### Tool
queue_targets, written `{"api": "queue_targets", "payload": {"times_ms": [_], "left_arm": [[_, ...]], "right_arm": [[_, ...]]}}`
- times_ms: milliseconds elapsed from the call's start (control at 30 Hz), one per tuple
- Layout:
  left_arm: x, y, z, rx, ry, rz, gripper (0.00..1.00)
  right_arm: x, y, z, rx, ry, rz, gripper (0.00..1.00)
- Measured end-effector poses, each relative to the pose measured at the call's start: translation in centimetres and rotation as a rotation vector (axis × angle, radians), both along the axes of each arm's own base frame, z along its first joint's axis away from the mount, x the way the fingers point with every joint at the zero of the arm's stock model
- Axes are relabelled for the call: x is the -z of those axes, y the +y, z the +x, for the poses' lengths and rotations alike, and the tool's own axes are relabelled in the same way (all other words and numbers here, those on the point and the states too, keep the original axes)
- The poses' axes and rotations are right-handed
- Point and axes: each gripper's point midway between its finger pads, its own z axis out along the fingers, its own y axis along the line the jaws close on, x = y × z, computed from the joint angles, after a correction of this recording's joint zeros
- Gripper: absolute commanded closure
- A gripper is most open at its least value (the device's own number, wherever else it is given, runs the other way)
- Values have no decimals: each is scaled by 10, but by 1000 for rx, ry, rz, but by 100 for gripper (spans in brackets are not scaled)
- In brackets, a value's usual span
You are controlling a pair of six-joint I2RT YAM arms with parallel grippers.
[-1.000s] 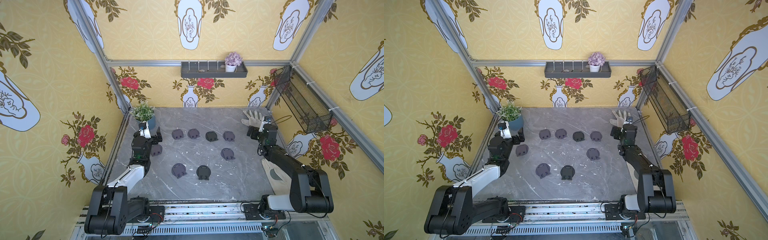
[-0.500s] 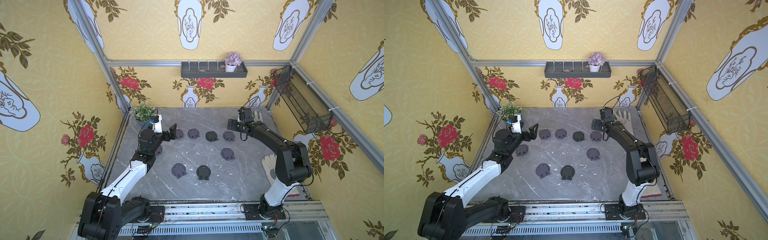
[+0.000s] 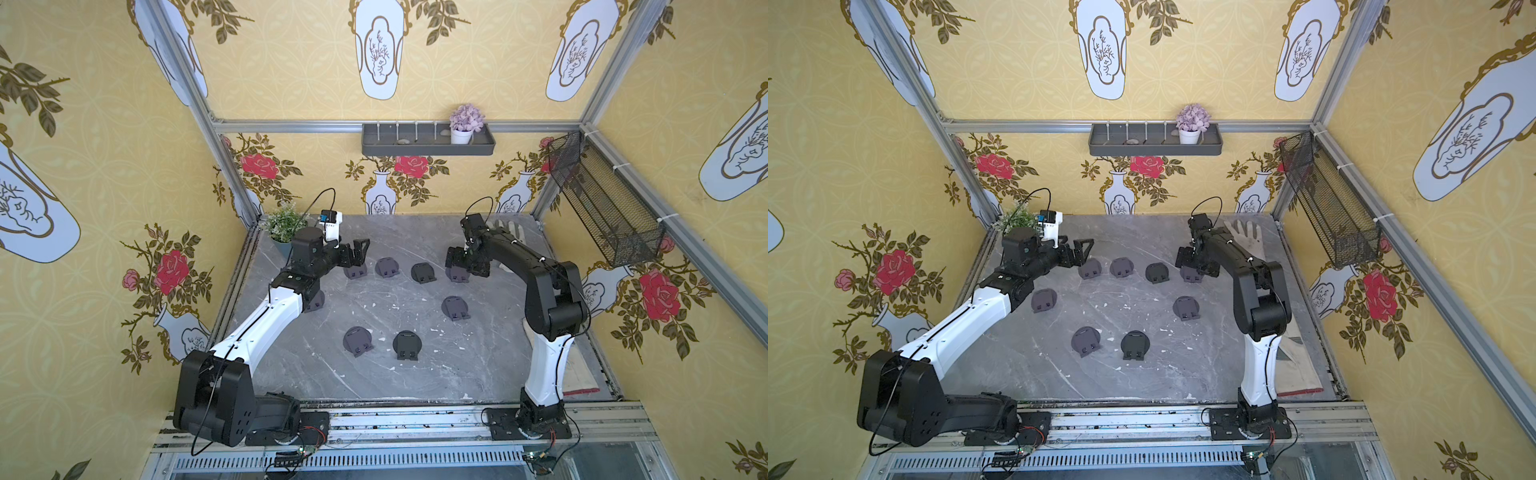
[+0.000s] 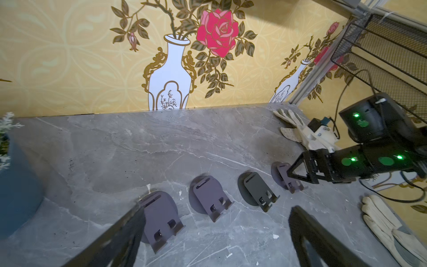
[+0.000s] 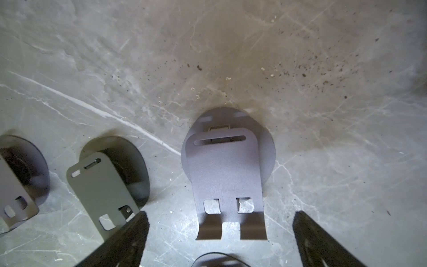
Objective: Open the phone stand
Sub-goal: Pick up the phone stand at the center of the board.
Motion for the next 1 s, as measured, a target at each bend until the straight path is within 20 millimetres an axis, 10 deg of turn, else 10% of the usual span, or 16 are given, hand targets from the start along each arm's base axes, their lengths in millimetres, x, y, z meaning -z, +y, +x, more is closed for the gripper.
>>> {"api": "queue_targets", "payload": {"times_ms": [233, 600, 1000], "left_arm": [[27, -30, -1, 126, 137, -50, 1], [37, -79, -30, 235, 167, 3, 1], [49, -88, -31, 170, 181, 72, 1]], "right_arm": [[22, -7, -7, 16, 104, -3, 30], [27, -12, -5, 11, 139, -17, 26], [42, -2, -5, -63, 167, -71, 35]]}}
